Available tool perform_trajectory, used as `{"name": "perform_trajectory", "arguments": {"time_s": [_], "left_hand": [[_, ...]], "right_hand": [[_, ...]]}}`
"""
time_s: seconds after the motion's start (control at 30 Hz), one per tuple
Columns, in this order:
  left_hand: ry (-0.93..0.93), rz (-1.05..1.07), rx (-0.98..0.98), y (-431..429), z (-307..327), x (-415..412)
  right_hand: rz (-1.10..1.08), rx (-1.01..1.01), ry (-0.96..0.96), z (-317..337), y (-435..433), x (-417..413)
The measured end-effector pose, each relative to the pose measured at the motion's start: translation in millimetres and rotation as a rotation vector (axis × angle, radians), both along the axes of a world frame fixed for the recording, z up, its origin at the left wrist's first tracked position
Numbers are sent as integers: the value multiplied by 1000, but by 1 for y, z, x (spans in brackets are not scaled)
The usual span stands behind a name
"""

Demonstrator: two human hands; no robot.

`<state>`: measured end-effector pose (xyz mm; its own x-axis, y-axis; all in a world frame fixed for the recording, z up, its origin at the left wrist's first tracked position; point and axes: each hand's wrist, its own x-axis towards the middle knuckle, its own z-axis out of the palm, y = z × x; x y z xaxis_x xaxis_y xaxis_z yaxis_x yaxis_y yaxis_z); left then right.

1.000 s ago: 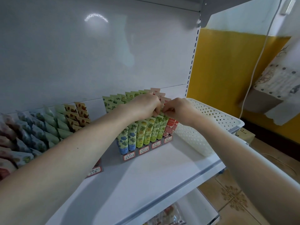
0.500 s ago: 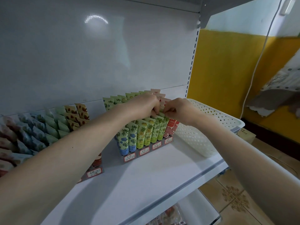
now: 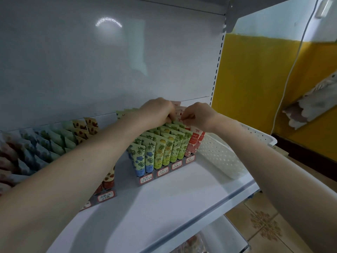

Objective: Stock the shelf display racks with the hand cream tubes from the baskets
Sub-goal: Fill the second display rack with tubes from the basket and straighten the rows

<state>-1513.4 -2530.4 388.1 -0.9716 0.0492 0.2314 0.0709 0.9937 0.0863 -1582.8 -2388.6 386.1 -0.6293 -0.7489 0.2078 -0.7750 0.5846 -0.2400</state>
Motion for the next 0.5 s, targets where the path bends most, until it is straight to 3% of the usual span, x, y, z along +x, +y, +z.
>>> {"name": "perform_trajectory", "arguments": {"time_s": [0.37, 0.5], "left_hand": [[5, 3, 12, -3, -5, -6], [132, 53, 125, -16, 11, 2]], "right_hand": [[15, 41, 20, -5, -7, 0], [9, -99, 20, 2, -6, -6]]}}
